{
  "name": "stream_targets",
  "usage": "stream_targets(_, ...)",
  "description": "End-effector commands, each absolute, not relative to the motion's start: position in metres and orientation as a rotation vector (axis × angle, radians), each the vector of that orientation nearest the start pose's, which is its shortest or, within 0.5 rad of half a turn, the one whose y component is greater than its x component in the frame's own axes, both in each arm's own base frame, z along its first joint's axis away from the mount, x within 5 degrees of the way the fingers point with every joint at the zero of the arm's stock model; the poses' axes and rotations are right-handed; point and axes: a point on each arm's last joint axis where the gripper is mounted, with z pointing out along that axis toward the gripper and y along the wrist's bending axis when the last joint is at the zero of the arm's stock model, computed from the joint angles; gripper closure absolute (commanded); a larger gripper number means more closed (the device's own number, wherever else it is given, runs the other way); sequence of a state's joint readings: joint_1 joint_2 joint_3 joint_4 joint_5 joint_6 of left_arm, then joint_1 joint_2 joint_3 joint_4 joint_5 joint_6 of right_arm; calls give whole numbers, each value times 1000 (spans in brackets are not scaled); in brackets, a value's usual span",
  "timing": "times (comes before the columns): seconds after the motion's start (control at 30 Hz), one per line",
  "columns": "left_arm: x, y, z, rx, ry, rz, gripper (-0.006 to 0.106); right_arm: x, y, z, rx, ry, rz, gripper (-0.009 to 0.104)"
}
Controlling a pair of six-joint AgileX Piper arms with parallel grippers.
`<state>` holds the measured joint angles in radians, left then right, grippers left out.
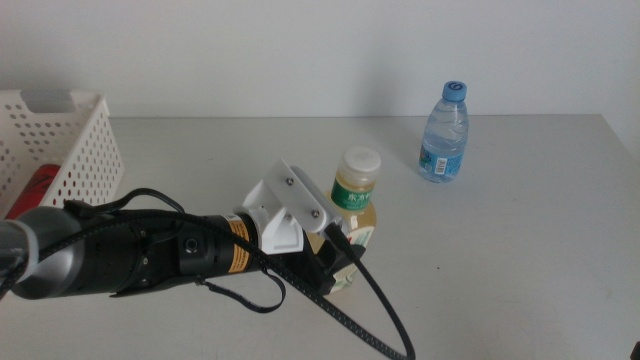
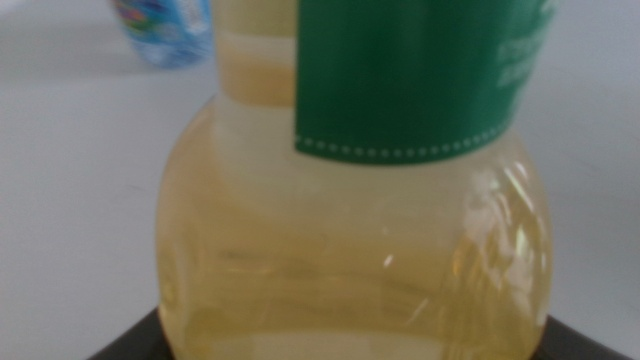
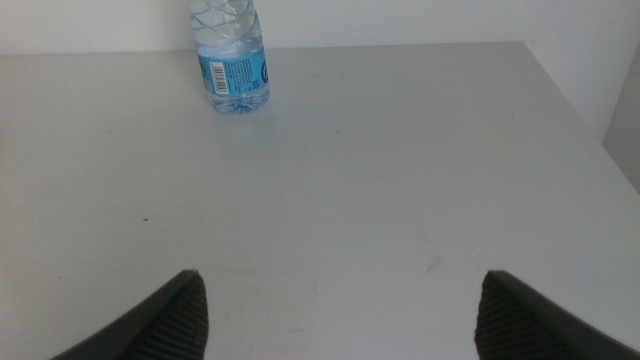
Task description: Use arms to grab the bottles and put them into the dustbin to the left of the table.
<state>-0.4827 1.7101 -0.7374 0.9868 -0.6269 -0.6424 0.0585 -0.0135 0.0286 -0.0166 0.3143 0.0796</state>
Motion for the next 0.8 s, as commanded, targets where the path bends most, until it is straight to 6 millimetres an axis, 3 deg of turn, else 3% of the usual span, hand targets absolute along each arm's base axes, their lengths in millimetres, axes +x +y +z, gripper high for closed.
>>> stream_targets(0.0, 270, -193, 234, 862, 1642, -731, 83, 54, 3, 187, -7, 1709, 77, 1)
stream_targets(0.3, 287, -187, 252, 765, 1707, -595, 83, 54, 3, 187, -7, 1709, 77, 1)
stream_targets(0.47, 296, -172, 257, 450, 1812, -556, 84, 54, 3, 187, -7, 1709, 77, 1)
stream_targets(0.63, 295, -160, 273, 528, 1883, -335, 87, 54, 3, 187, -7, 1709, 77, 1)
stream_targets(0.77, 303, -145, 296, 473, 1995, -235, 92, 54, 3, 187, -7, 1709, 77, 1)
